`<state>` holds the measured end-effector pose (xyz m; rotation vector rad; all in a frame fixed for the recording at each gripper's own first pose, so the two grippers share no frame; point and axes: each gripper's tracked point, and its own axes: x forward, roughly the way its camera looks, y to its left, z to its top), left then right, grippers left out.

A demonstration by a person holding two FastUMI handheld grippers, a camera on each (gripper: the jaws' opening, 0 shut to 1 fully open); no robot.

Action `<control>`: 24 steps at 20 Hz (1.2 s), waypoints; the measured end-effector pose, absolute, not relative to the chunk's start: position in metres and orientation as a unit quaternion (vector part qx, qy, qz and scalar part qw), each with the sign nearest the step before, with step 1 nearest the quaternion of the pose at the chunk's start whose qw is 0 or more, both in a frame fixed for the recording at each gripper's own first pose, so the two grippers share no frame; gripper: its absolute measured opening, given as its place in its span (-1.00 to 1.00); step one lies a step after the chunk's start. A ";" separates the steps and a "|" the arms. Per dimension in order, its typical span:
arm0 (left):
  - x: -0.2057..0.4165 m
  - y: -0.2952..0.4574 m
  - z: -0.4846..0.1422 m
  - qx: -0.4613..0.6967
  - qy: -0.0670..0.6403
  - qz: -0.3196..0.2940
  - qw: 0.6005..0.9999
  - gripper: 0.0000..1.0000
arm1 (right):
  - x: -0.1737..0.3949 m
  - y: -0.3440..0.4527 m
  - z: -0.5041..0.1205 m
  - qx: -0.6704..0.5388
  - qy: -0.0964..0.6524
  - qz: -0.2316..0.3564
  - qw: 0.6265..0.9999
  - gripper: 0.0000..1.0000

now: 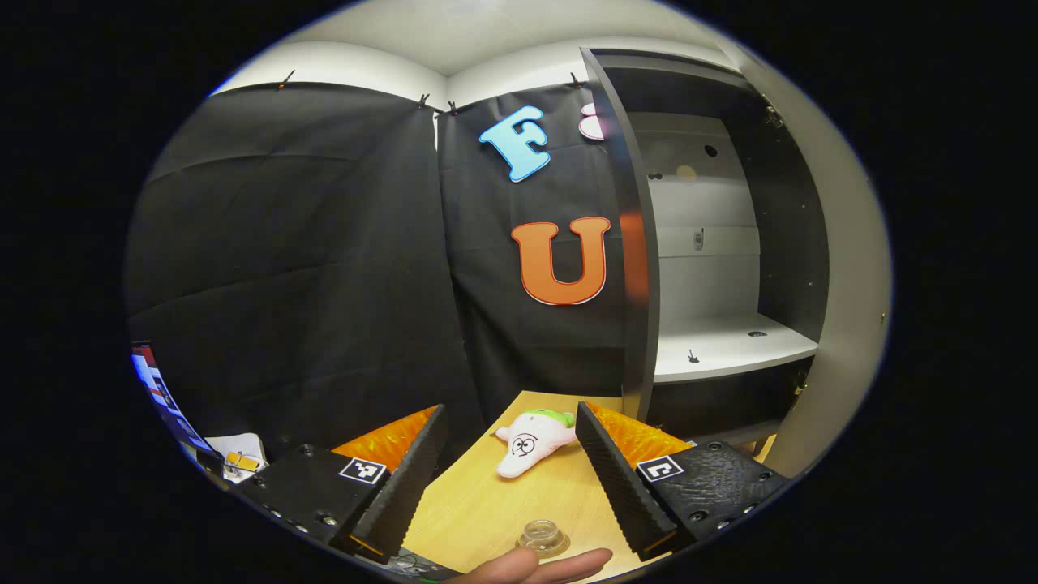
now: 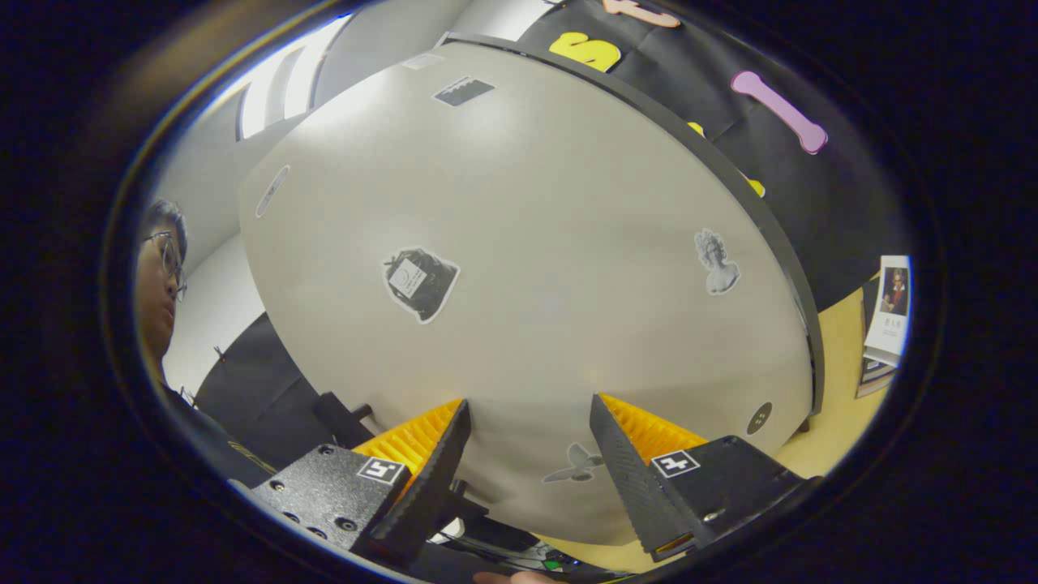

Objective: Open the cabinet door with the right hand, grasp the bottle in the cabinet with the left hand and place it on the coaster, then close the cabinet door with the right hand.

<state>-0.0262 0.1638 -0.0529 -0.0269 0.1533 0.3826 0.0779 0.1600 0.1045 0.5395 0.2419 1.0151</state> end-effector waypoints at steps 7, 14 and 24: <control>-0.024 0.186 -0.058 -0.016 0.080 0.199 0.977 0.93 | 0.085 0.188 0.100 0.240 0.136 0.490 0.827 0.90; -0.012 0.187 -0.068 -0.037 0.087 0.172 0.981 0.93 | 0.094 0.192 0.084 0.176 0.121 0.363 0.907 0.91; 0.010 0.076 -0.021 -0.044 0.001 0.065 0.997 0.94 | 0.078 0.154 0.071 -0.088 -0.082 -0.009 0.993 0.96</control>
